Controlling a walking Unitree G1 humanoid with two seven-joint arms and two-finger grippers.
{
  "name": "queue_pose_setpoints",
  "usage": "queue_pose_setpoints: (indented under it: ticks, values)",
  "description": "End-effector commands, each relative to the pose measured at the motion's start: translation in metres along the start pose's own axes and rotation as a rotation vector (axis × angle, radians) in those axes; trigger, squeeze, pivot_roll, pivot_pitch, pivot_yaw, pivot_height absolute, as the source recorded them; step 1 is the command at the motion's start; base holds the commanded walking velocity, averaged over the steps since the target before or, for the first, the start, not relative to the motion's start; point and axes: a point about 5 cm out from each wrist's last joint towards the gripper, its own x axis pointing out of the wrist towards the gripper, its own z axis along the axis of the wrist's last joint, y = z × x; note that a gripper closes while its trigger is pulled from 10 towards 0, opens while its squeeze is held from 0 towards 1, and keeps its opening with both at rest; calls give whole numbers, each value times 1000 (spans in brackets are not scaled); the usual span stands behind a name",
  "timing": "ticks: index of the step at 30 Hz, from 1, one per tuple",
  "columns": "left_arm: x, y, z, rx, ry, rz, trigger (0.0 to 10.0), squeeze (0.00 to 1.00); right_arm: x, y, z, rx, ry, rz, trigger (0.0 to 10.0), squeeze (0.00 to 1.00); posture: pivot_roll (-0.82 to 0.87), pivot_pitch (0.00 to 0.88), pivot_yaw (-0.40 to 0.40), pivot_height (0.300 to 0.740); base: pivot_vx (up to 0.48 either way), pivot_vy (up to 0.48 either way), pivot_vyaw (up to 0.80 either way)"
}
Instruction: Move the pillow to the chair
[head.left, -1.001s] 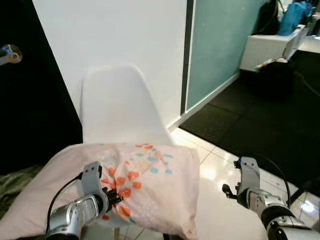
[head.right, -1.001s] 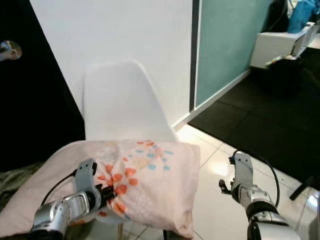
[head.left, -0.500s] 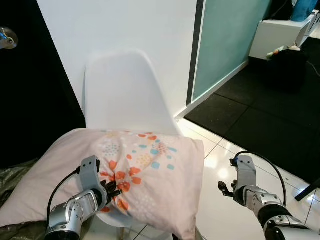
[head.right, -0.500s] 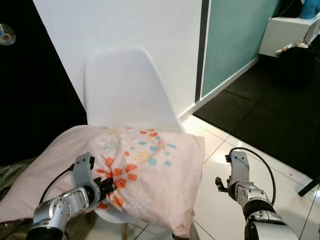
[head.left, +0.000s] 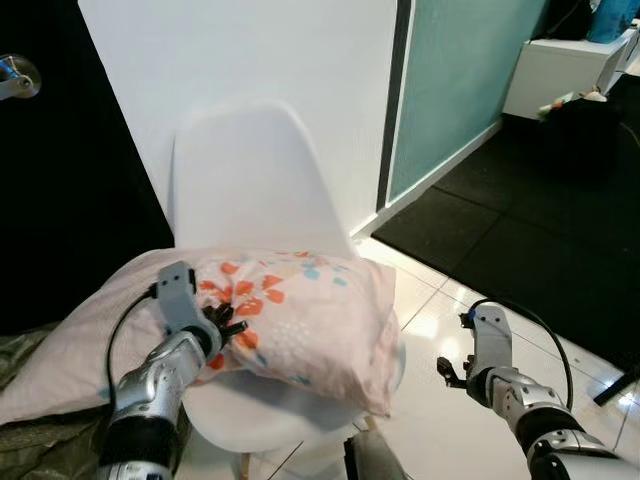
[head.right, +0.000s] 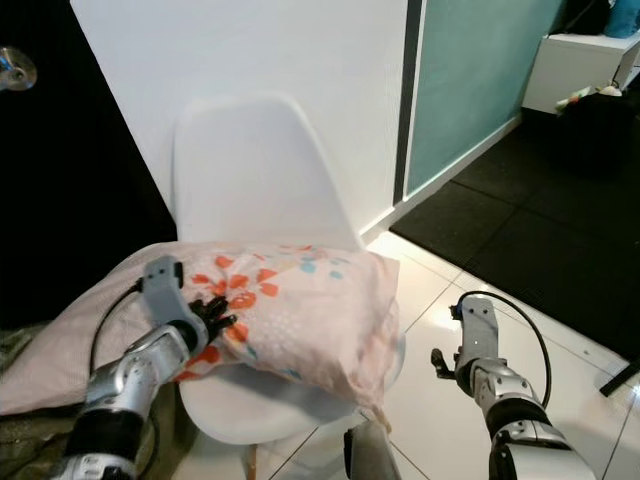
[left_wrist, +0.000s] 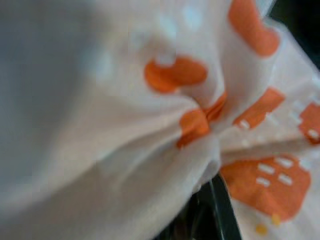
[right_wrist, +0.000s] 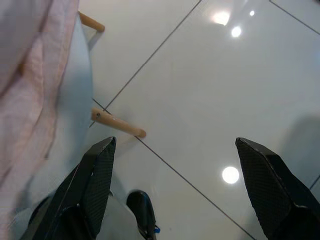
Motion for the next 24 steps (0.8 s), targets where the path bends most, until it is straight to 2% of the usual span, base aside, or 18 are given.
queue_pose_setpoints:
  ticks: [1, 5, 9, 11, 12, 14, 15, 24]
  values:
    - [5, -12, 5, -24, -14, -48, 10000, 0, -1, -3, 0, -23, -11, -14, 10000, 0, -279, 111, 78, 596, 0, 0, 0]
    - [12, -26, -1, -82, 12, -73, 10000, 0, -2, -10, 0, -21, -17, -33, 10000, 0, -303, 116, 88, 596, 0, 0, 0]
    - [17, -33, -9, -77, 41, -94, 10000, 0, -4, -15, 1, -14, -25, -44, 10000, 0, -315, 115, 92, 596, 0, 0, 0]
    - [19, -39, -16, -24, 66, -116, 10000, 0, -5, -18, 3, -10, -35, -46, 10000, 0, -332, 112, 103, 596, 0, 0, 0]
    - [19, -39, -16, -24, 66, -116, 10000, 0, -5, -18, 3, -10, -35, -46, 10000, 0, -332, 112, 103, 596, 0, 0, 0]
    - [19, -39, -21, 46, 76, -118, 10000, 0, -5, -21, 3, -8, -41, -47, 10000, 0, -336, 107, 108, 596, 0, 0, 0]
    - [19, -36, -24, 74, 86, -113, 10000, 1000, -6, -22, 2, -6, -42, -48, 10000, 0, -335, 107, 108, 596, 0, 0, 0]
    - [17, -25, -31, 87, 108, -108, 10000, 1000, -6, -20, 4, -7, -47, -46, 10000, 0, -324, 102, 101, 596, 0, 0, 0]
